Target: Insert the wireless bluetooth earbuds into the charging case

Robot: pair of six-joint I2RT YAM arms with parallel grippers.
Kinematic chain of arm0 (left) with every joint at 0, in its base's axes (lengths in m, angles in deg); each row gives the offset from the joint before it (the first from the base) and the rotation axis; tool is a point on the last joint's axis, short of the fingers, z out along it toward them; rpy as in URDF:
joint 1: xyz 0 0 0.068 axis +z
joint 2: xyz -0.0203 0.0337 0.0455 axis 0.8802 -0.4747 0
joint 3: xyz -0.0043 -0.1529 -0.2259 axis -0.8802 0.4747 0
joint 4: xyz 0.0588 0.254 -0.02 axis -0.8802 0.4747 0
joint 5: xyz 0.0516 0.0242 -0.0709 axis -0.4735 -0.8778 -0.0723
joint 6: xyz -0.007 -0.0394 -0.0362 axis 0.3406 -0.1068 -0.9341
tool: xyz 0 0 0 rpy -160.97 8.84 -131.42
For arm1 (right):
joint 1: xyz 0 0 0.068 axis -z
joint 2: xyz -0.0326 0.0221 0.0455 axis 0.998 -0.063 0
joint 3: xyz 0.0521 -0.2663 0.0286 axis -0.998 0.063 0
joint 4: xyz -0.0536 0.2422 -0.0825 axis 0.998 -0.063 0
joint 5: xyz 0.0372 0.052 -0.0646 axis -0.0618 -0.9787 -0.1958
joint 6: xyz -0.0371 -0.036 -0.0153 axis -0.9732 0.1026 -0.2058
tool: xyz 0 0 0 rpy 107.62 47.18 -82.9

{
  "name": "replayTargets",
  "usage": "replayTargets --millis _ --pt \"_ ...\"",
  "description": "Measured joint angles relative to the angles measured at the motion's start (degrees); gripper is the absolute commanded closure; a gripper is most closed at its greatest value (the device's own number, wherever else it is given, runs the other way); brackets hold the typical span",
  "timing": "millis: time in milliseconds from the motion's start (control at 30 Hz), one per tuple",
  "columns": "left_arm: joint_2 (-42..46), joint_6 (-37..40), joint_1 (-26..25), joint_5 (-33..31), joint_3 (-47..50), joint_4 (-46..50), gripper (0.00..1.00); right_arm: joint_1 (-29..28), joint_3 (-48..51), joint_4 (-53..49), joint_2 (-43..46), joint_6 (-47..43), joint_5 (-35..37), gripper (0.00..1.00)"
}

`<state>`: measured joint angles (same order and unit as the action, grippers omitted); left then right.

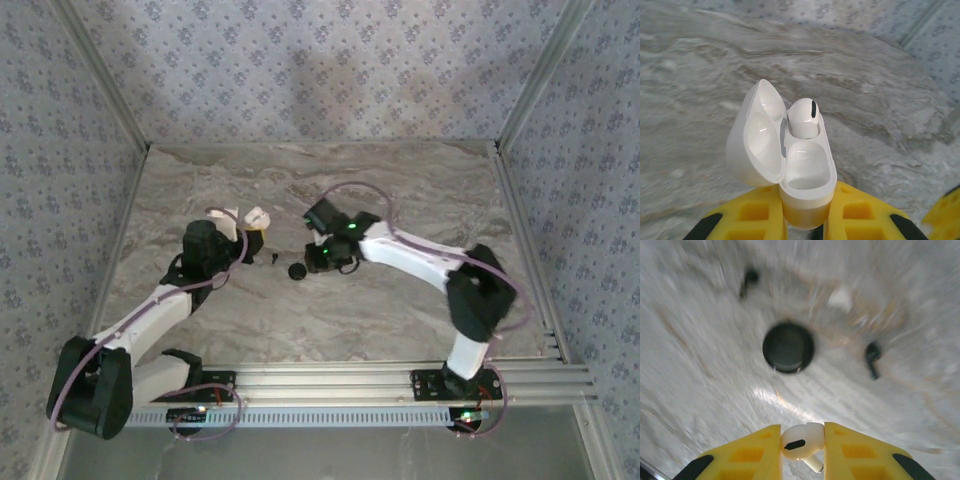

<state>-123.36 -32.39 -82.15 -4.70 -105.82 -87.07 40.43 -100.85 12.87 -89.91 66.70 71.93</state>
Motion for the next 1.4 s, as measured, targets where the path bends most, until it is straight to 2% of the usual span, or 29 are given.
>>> replayTargets --millis 133,300,600,900,1400 --pt "-7.1 0.8 -6.5 -0.3 -1.2 -7.8 0.93 5.9 5.0 7.3 11.4 0.0 0.8 0.75" --pt "-18.0 2.5 -14.1 0.1 -7.7 -16.8 0.93 10.3 8.7 13.9 21.2 -1.6 1.1 0.74" --pt "-29.1 4.5 -21.6 3.5 -18.2 -29.2 0.93 14.7 12.6 21.4 27.8 -4.3 -1.2 0.74" --pt "-30.5 6.6 -23.9 4.6 -19.8 -30.8 0.93 15.1 18.0 27.6 31.5 -5.2 -2.0 0.74" --pt "-32.5 5.9 -23.9 5.5 -21.3 -32.9 0.93 15.2 18.9 32.0 31.5 -5.8 -2.2 0.74"
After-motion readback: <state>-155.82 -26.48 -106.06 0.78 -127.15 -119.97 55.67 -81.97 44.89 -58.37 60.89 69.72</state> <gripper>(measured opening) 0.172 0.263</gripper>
